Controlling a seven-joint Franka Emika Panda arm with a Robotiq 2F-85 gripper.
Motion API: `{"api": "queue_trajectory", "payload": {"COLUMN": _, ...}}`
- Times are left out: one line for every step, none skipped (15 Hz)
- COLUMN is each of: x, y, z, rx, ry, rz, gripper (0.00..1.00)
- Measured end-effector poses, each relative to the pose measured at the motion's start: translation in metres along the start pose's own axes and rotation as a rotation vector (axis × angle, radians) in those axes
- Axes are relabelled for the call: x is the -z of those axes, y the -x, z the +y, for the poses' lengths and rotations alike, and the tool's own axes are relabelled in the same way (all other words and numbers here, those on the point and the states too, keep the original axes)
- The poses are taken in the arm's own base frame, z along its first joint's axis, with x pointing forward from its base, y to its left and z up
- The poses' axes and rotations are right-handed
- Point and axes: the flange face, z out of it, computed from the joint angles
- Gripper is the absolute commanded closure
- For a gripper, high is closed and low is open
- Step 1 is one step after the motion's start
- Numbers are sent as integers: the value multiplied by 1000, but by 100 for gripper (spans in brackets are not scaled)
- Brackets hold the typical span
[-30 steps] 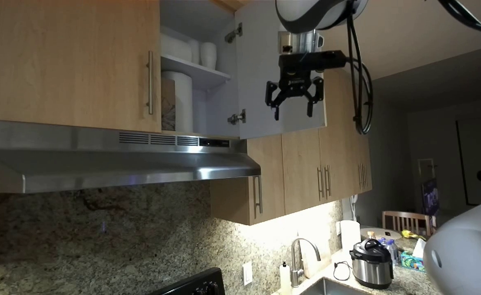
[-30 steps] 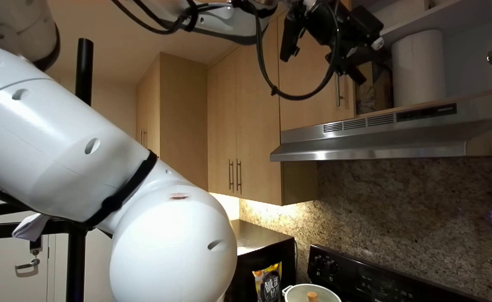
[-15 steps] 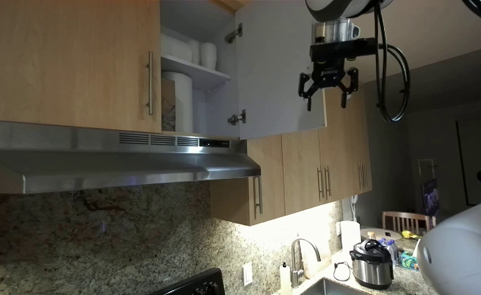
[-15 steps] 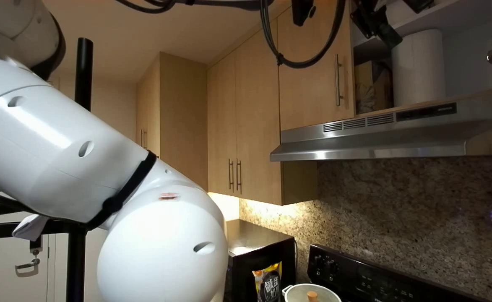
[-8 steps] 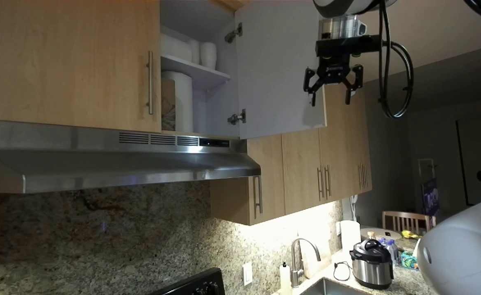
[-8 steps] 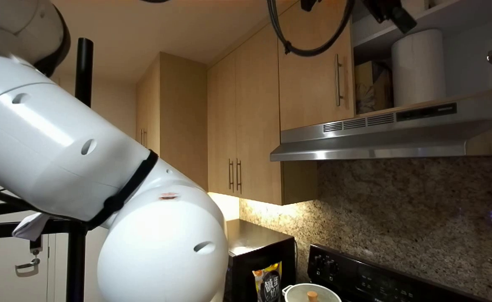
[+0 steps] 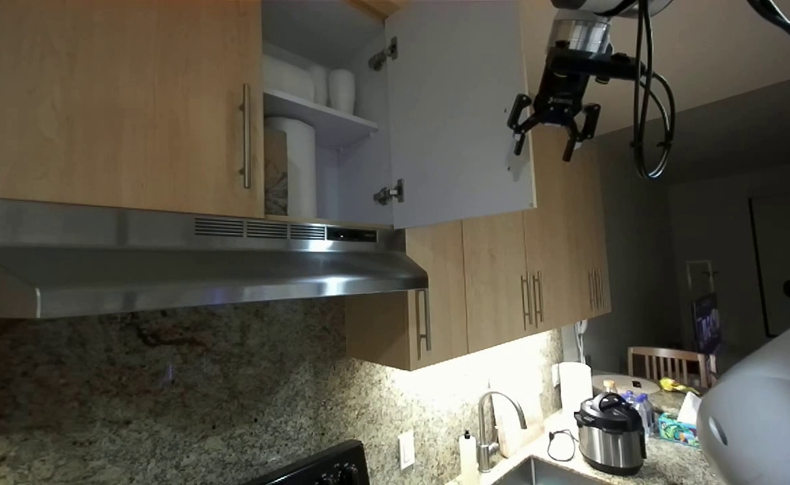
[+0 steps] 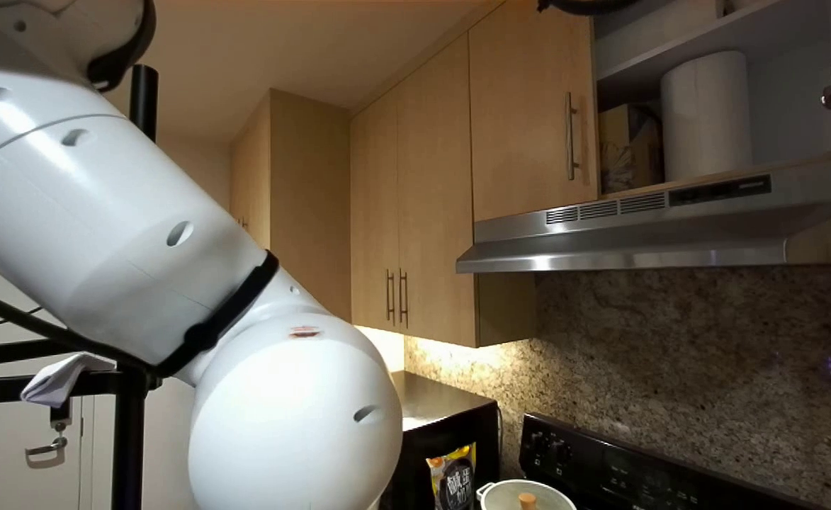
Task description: Close the overhead cabinet door
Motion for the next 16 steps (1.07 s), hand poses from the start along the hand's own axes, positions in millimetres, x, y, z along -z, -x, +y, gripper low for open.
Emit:
{"api": "queue_trajectory", "payload": {"x": -2, "y": -7, "z": 0, "rx": 24, "ry": -27, "rz": -12, "gripper": 0}}
{"api": "queue_trajectory", "payload": {"x": -3, "y": -14, "z": 0, "rx": 47, "ry": -49, "rz": -19, "gripper": 0}}
{"api": "queue_trajectory", "payload": {"x": -3, "y": -20, "z": 0, "rx": 68, "ry": -67, "rz": -22, "gripper": 0}}
{"api": "queue_trajectory", "payload": {"x": -2, "y": -26, "z": 0, "rx": 84, "ry": -82, "rz": -20, "gripper": 0}}
{"api": "queue_trajectory", "payload": {"x": 0, "y": -31, "z": 1, "rx": 97, "ry": -89, "rz": -12, "gripper": 0}}
{"api": "queue_trajectory", "payload": {"x": 4, "y": -36, "z": 3, "rx": 110, "ry": -94, "rz": 4, "gripper": 0}}
{"api": "queue_trajectory", "payload": {"x": 7, "y": -40, "z": 5, "rx": 123, "ry": -98, "rz": 24, "gripper": 0}}
{"api": "queue_trajectory", "payload": {"x": 11, "y": -44, "z": 7, "rx": 134, "ry": -107, "rz": 49, "gripper": 0}}
{"api": "queue_trajectory", "payload": {"x": 13, "y": -47, "z": 9, "rx": 144, "ry": -122, "rz": 69, "gripper": 0}}
{"api": "queue_trajectory", "payload": {"x": 14, "y": -49, "z": 11, "rx": 153, "ry": -152, "rz": 79, "gripper": 0}}
{"api": "queue_trajectory", "payload": {"x": 14, "y": -51, "z": 12, "rx": 164, "ry": -189, "rz": 82, "gripper": 0}}
{"api": "queue_trajectory", "payload": {"x": 13, "y": -53, "z": 13, "rx": 176, "ry": -224, "rz": 85, "gripper": 0}}
{"api": "queue_trajectory", "payload": {"x": 12, "y": -55, "z": 15, "rx": 192, "ry": -255, "rz": 90, "gripper": 0}}
{"api": "queue_trajectory", "payload": {"x": 11, "y": -57, "z": 16, "rx": 208, "ry": -279, "rz": 96, "gripper": 0}}
{"api": "queue_trajectory", "payload": {"x": 10, "y": -59, "z": 18, "rx": 220, "ry": -300, "rz": 102, "gripper": 0}}
{"api": "queue_trajectory", "payload": {"x": 9, "y": -61, "z": 19, "rx": 233, "ry": -315, "rz": 110, "gripper": 0}}
